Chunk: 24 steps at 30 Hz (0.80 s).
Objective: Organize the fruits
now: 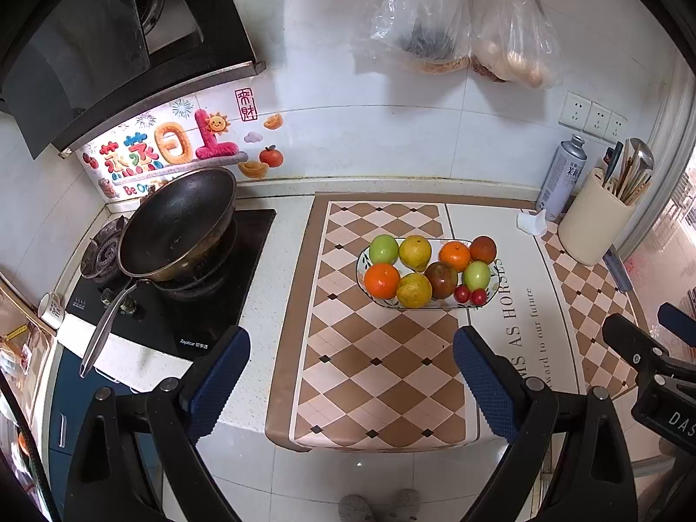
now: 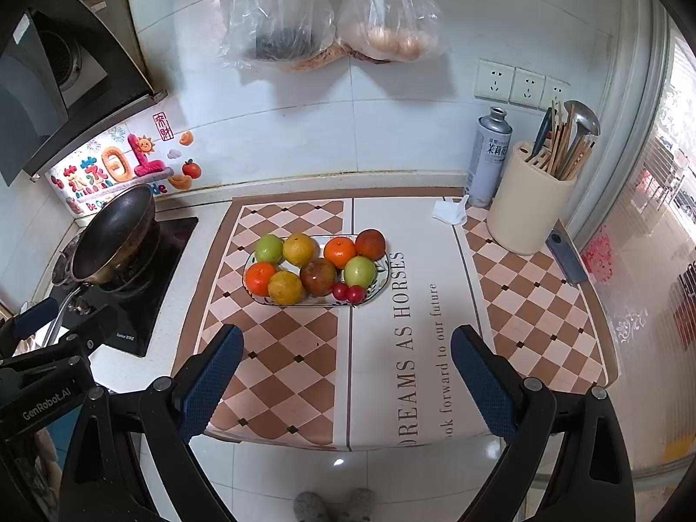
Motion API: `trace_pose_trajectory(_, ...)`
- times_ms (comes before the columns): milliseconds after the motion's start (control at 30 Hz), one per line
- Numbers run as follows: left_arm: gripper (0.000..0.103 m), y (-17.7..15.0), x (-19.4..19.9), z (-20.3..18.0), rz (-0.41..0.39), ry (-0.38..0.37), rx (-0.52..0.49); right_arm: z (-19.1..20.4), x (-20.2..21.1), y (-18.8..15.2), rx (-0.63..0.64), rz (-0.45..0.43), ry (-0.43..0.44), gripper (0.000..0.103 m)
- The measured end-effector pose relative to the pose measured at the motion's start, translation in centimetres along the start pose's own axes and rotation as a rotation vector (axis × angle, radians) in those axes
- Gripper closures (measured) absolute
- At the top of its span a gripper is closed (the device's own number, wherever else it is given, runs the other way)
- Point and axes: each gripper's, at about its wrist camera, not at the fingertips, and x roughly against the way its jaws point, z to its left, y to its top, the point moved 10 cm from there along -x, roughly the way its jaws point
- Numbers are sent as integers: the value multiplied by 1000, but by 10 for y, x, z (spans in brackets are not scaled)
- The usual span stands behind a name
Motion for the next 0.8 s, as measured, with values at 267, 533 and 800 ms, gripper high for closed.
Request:
trace_pose_trajectory(267,7,1,-4,2,0,-12,-1,3,0,2,3,2,2,5)
trace_pose_trajectory(533,7,-4,2,0,-3,-20,-6,2,4,0,5,-9,-1,5)
trace_pose_trajectory(800,7,-4,5,0,-8,-18,-8,1,10,-4,6,-8,-4,5)
